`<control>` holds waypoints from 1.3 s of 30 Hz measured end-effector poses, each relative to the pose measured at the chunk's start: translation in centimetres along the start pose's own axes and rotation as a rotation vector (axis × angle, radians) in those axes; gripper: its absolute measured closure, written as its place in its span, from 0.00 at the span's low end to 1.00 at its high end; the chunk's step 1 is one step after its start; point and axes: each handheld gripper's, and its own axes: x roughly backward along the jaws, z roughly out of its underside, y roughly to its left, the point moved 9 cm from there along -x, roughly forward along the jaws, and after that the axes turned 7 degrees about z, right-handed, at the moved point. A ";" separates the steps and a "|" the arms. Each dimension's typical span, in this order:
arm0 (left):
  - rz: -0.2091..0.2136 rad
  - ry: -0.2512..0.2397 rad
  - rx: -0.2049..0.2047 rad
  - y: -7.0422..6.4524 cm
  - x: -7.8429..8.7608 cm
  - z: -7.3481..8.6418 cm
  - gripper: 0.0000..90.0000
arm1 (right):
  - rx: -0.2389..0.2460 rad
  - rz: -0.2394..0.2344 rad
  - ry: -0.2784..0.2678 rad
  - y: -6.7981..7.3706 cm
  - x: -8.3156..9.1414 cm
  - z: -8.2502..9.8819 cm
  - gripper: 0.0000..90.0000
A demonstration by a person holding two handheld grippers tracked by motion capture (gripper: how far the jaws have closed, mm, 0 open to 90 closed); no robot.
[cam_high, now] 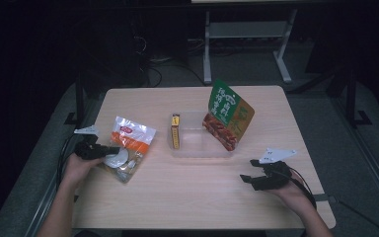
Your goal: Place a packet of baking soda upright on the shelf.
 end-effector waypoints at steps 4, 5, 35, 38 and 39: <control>0.008 -0.042 -0.001 -0.5 0.7 -0.3 0.99 | -0.008 -0.005 0.006 0.0 0.0 0.0 0.35; 0.009 -0.050 -0.001 -0.7 0.9 -0.3 0.99 | -0.006 -0.002 0.009 0.0 0.0 0.1 0.35; 0.189 -0.274 -0.155 -11.4 5.3 -5.8 1.00 | -0.058 -0.141 -0.056 2.2 0.6 -2.6 0.52; 0.226 -0.270 -0.186 -13.2 4.6 -6.4 1.00 | -0.063 -0.166 -0.076 2.7 0.7 -3.4 0.52; 0.240 -0.267 -0.194 -13.7 4.3 -6.6 1.00 | -0.066 -0.172 -0.083 2.8 0.7 -3.6 0.52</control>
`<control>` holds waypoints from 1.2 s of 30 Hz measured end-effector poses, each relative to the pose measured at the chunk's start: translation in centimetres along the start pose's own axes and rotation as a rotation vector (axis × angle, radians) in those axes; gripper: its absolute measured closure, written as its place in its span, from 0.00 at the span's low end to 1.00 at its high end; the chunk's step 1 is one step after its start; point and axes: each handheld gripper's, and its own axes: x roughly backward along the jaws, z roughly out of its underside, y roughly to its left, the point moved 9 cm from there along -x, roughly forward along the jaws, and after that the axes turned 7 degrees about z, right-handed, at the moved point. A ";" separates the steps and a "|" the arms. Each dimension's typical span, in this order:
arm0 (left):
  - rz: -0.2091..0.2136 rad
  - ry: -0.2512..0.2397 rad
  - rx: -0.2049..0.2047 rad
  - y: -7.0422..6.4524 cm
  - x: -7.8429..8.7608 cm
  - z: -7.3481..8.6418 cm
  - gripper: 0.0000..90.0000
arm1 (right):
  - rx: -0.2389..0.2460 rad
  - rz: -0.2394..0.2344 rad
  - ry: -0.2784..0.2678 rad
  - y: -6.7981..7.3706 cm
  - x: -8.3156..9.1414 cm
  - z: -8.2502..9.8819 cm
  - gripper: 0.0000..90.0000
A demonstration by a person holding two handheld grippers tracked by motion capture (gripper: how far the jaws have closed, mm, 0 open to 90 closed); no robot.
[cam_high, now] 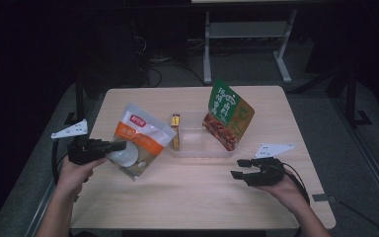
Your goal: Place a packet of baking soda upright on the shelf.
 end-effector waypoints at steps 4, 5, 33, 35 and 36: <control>0.055 0.003 -0.002 -1.4 -2.1 -0.1 1.00 | 0.006 -0.027 -0.008 0.7 -0.1 -0.7 0.52; 0.065 0.011 -0.006 -1.7 -2.6 -0.1 1.00 | 0.007 -0.039 -0.020 0.9 -0.2 -1.0 0.51; 0.240 0.088 -0.029 -7.1 -11.4 1.1 1.00 | -0.003 -0.248 -0.162 6.0 -1.2 -5.4 0.67; 0.250 0.088 -0.029 -7.3 -11.7 1.0 1.00 | -0.006 -0.258 -0.167 6.1 -1.1 -5.4 0.71; 0.250 0.090 -0.029 -7.4 -11.8 1.1 1.00 | -0.004 -0.255 -0.173 6.1 -1.1 -5.5 0.75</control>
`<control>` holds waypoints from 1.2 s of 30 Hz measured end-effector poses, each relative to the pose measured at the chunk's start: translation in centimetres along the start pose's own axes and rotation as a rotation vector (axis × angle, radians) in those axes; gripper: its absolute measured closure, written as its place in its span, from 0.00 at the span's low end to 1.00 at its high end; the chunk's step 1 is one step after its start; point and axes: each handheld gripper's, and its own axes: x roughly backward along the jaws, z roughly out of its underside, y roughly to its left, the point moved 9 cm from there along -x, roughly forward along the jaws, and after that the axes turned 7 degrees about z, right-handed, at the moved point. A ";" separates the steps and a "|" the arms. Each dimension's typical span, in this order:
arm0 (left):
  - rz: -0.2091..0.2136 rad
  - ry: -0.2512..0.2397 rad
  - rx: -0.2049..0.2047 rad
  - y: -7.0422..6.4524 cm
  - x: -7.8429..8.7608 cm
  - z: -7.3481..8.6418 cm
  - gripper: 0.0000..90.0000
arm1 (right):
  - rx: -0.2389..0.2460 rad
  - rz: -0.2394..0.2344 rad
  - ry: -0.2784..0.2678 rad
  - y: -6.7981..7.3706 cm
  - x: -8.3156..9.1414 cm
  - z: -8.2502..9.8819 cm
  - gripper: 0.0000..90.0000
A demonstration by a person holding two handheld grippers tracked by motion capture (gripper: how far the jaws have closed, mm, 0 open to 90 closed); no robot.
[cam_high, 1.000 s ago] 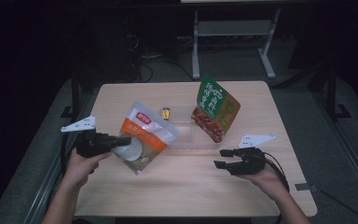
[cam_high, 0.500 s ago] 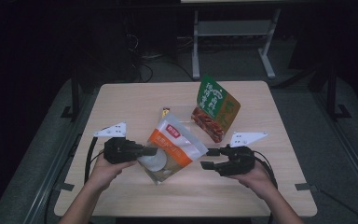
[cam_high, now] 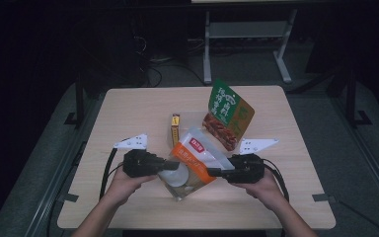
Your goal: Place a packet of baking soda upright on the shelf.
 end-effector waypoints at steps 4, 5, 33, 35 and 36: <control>0.003 0.013 0.000 0.0 -0.5 0.3 1.00 | 0.001 -0.008 -0.004 0.0 0.1 0.0 0.88; 0.004 0.010 0.004 0.1 -0.6 0.3 1.00 | -0.001 -0.011 -0.003 0.1 0.2 0.0 0.90; -0.133 0.068 0.017 1.5 1.1 2.6 0.41 | 0.039 -0.138 -0.042 1.6 1.6 -1.5 1.00; -0.145 0.079 0.022 1.5 1.4 3.4 0.39 | 0.040 -0.132 -0.058 1.4 2.1 -2.0 1.00; -0.144 0.085 0.032 1.5 1.5 3.8 0.38 | 0.045 -0.122 -0.062 1.3 2.3 -2.2 1.00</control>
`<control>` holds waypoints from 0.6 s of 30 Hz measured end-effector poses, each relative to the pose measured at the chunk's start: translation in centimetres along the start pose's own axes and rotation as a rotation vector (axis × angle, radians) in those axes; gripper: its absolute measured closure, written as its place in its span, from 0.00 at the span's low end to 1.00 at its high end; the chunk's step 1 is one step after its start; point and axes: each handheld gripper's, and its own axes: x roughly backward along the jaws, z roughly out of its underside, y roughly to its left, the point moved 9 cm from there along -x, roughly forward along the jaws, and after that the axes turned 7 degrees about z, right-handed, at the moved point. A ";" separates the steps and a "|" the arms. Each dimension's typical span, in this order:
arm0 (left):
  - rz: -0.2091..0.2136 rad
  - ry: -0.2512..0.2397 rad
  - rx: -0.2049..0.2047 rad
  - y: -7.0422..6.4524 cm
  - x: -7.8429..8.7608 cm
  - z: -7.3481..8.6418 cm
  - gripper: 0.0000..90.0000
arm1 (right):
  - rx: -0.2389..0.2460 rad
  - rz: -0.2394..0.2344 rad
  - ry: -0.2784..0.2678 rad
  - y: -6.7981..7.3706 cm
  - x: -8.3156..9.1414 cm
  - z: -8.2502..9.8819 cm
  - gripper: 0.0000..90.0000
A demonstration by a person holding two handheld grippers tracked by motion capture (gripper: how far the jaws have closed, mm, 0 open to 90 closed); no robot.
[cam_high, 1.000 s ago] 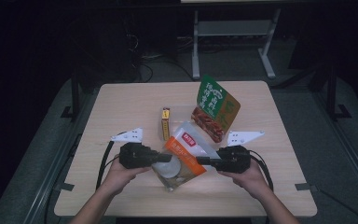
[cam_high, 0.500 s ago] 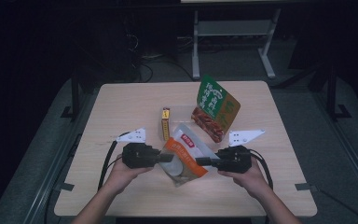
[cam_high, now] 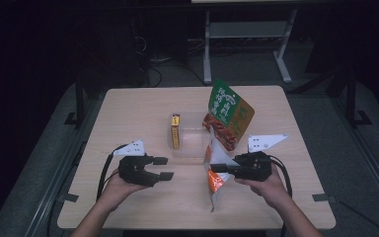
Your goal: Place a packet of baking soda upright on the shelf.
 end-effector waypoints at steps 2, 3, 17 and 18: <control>-0.002 0.003 0.012 0.1 0.1 0.7 0.37 | 0.016 0.011 0.001 -0.2 0.1 -0.4 1.00; -0.006 0.003 0.019 0.1 0.2 1.0 0.35 | 0.029 0.024 0.008 -0.3 0.1 -0.6 1.00; -0.034 0.049 0.006 1.0 -0.2 2.5 0.30 | 0.113 0.085 0.048 -2.3 -1.5 -4.4 1.00; -0.034 0.050 0.004 1.0 -0.2 2.5 0.30 | 0.119 0.092 0.047 -2.5 -1.5 -4.7 1.00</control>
